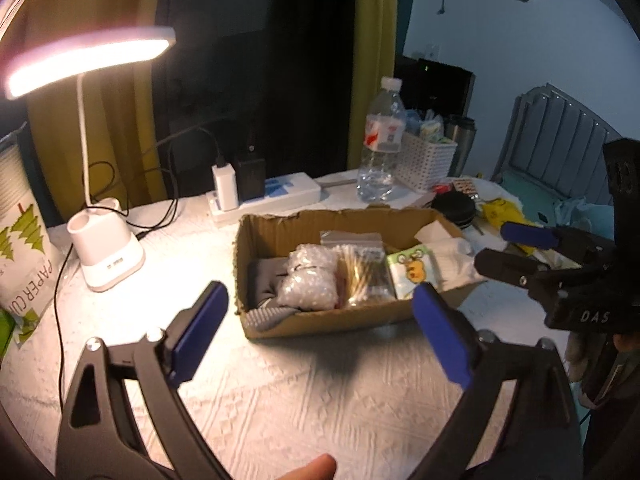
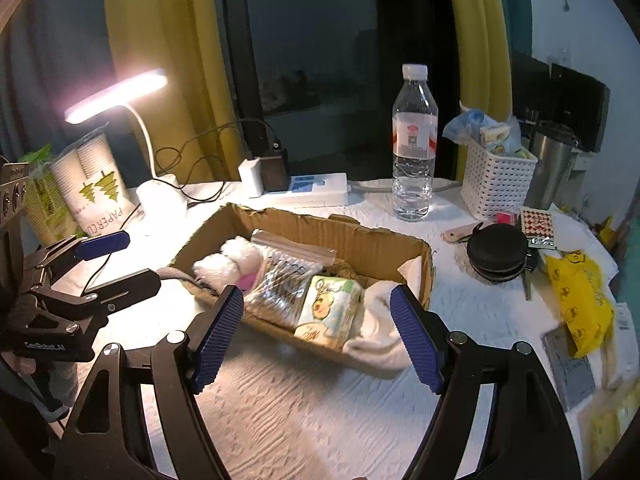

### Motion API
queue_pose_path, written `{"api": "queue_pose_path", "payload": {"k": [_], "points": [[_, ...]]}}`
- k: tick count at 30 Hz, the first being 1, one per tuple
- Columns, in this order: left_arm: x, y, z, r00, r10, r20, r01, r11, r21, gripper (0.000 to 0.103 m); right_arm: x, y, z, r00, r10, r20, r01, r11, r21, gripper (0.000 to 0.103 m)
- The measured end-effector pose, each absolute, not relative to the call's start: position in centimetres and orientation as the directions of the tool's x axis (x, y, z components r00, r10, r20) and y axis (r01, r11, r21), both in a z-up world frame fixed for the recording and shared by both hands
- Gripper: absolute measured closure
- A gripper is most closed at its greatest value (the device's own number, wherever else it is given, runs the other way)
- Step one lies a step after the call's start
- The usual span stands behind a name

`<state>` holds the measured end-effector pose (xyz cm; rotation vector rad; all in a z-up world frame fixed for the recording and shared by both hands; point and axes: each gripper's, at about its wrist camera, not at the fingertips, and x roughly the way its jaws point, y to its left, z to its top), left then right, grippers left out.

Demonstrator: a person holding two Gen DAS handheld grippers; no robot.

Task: Organize soft objects

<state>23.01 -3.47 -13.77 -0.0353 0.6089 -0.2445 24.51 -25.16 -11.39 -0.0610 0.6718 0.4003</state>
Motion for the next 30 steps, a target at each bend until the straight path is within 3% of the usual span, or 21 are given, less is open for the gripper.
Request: {"api": "queue_pose_path", "payload": {"k": [18,30], "points": [[14.7,-2.4,-11.2,0.836,-0.243,-0.491,0.223,0.970,-0.101,0.008,15.6,-24.4,-8.9,0.763,0.329,-0.556,-0.375,0.926,0.034,0.024],[8.0,-2.2,-6.0,0.888,-0.273,-0.370,0.264,0.962,-0.074,0.008,9.1,-23.7,-4.4,0.834,0.316,-0.453,-0.355,0.935,0.000,0.024]]}}
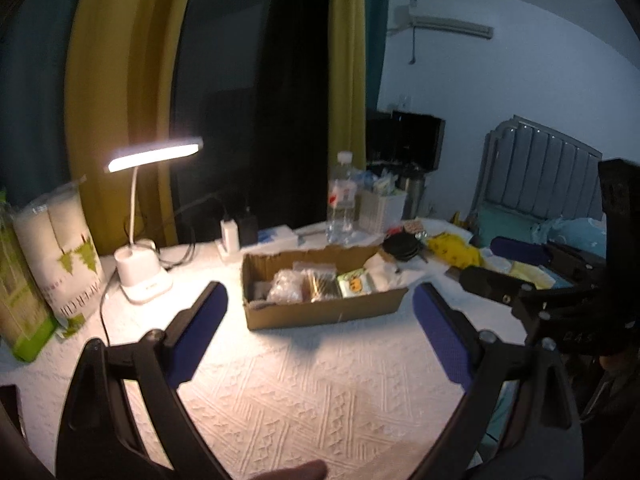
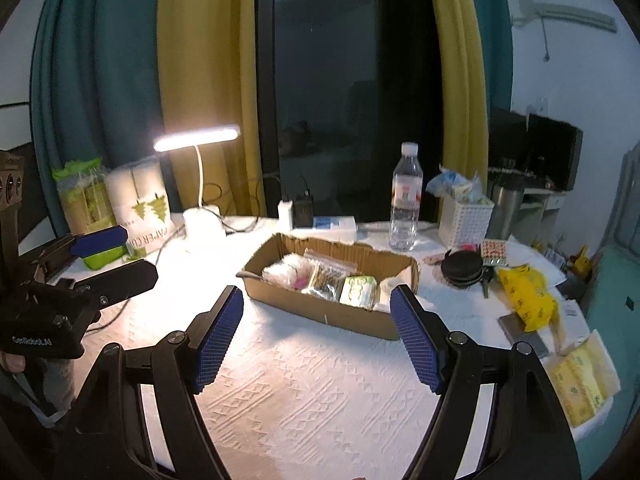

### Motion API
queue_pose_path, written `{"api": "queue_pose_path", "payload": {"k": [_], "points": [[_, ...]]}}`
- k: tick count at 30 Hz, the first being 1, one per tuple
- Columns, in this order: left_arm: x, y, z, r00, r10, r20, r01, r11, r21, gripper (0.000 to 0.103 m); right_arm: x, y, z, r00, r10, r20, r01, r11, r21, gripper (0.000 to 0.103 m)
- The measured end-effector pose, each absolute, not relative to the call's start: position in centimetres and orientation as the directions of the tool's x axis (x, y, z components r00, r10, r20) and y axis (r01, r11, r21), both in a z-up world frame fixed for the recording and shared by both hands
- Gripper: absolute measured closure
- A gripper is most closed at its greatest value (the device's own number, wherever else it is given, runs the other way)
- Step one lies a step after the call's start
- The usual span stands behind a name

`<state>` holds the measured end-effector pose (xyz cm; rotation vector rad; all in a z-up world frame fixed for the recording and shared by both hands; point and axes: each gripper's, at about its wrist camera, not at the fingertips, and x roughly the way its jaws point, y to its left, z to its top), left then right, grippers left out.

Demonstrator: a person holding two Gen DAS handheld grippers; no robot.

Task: Organize soft objects

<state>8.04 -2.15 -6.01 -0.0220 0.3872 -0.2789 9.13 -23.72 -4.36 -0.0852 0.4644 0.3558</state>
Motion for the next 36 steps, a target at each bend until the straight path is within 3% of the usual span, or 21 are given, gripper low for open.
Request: {"api": "queue_pose_path", "payload": {"k": [13,36], "points": [[4.5,-1.6,-1.3,0.938,-0.225,-0.265,0.224,0.974,-0.035,0.008,4.4,-24.2,1.3,0.900,0.271,-0.343,-0.312,0.947,-0.071,0.024],[3.4,-2.4,-0.3,0.937,-0.243,-0.252,0.244,0.969,-0.028,0.008,3.3,-24.3,1.7,0.906,0.277,-0.321,-0.319,0.944,-0.086,0.024]]}}
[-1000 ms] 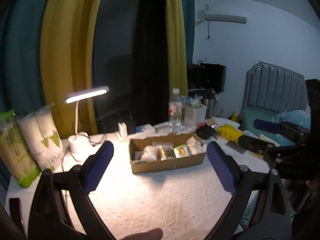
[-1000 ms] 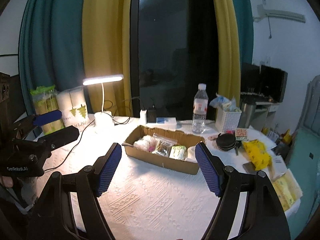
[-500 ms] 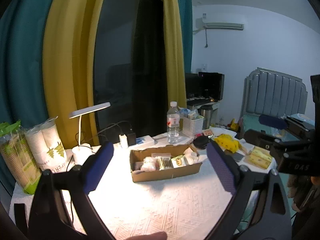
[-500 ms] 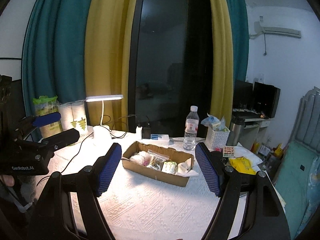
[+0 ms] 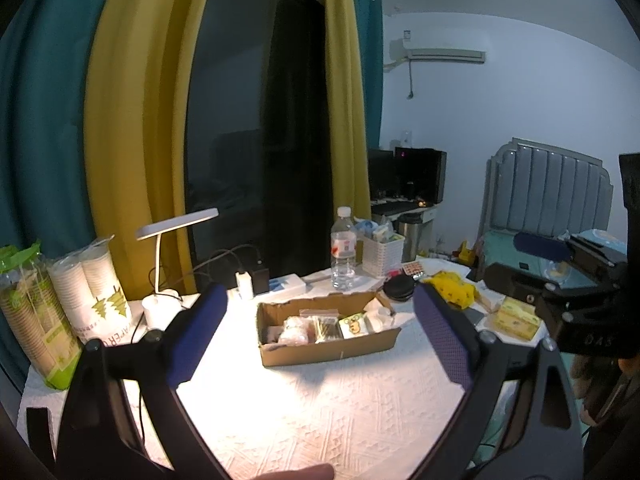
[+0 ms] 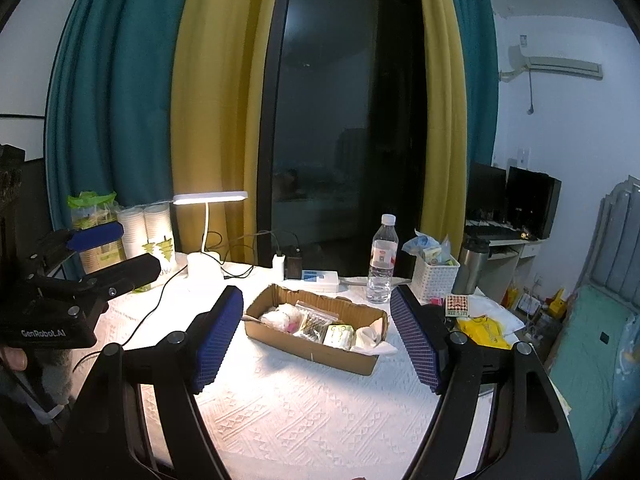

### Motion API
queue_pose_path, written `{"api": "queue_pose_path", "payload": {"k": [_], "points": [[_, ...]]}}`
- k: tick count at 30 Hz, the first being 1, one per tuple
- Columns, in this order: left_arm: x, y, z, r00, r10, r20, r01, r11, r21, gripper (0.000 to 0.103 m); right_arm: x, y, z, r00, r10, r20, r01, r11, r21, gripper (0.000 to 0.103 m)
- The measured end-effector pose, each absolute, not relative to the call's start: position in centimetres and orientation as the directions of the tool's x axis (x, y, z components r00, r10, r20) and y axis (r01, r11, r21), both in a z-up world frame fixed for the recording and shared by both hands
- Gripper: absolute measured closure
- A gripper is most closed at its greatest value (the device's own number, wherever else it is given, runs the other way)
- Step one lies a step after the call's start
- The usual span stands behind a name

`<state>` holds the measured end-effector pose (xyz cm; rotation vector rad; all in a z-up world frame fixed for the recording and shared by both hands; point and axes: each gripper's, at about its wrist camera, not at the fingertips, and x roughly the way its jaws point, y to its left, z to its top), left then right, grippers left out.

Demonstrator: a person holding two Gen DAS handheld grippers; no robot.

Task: Organize soft objects

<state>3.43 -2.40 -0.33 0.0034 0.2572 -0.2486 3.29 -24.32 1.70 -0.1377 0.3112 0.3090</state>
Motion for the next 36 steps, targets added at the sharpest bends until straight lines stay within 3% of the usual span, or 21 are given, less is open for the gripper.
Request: {"api": "queue_pose_path", "payload": {"k": [36], "points": [[4.09,-2.95,-1.05,0.938,-0.229,-0.259,0.224,0.973,-0.047,0.007,3.88,-25.10,0.96,0.904,0.260,-0.339,-0.299,0.952,-0.070,0.024]]}}
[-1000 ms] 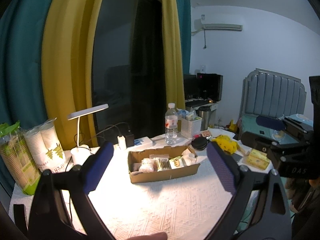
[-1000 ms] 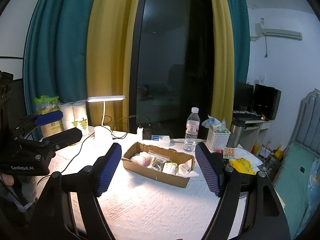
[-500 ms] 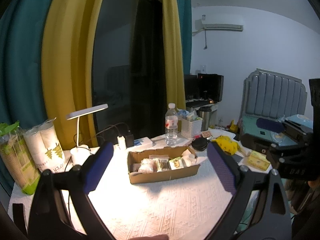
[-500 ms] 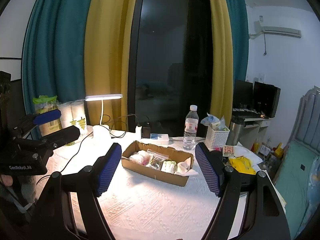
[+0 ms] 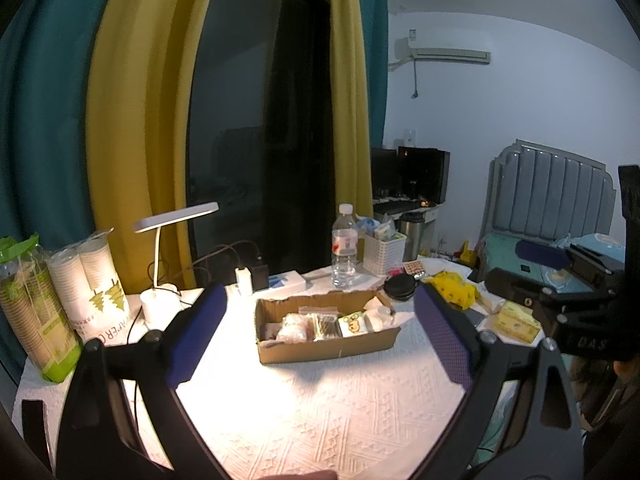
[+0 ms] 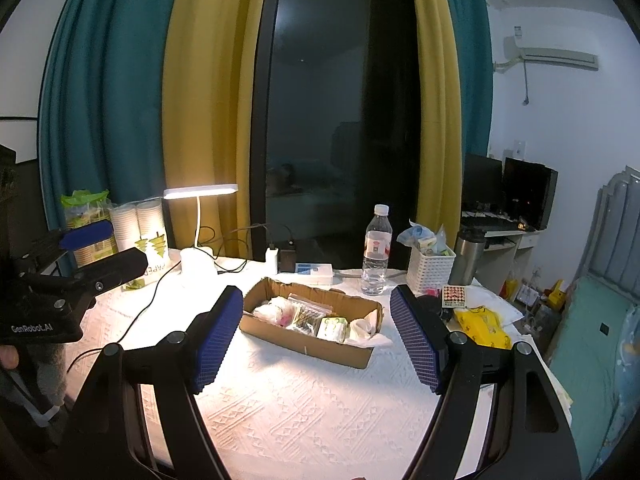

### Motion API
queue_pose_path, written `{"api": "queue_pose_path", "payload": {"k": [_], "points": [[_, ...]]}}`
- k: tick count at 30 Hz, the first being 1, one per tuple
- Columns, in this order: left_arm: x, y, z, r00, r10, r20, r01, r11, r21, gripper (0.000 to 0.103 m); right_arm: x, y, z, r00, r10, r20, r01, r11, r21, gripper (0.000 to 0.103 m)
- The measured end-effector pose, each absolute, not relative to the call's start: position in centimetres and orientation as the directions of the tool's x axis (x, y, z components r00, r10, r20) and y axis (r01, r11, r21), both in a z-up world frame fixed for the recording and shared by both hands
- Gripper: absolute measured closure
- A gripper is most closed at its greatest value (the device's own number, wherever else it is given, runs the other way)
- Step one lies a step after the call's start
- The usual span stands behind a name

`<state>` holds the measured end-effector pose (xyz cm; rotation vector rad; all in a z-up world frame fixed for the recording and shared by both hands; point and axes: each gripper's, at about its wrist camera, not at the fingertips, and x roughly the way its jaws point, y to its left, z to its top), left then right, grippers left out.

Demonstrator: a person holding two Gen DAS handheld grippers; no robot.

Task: Organize soft objects

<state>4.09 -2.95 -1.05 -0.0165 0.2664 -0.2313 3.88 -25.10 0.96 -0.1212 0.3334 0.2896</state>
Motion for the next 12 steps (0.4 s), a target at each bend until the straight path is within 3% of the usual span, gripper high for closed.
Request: {"api": "queue_pose_path", "payload": {"k": [12], "points": [[4.40,-2.23,-1.26,0.942,-0.209,-0.263,0.200,0.978,-0.062,0.007,4.62,-24.99,0.72,0.898,0.274,-0.343,-0.310,0.949,-0.056,0.024]]}}
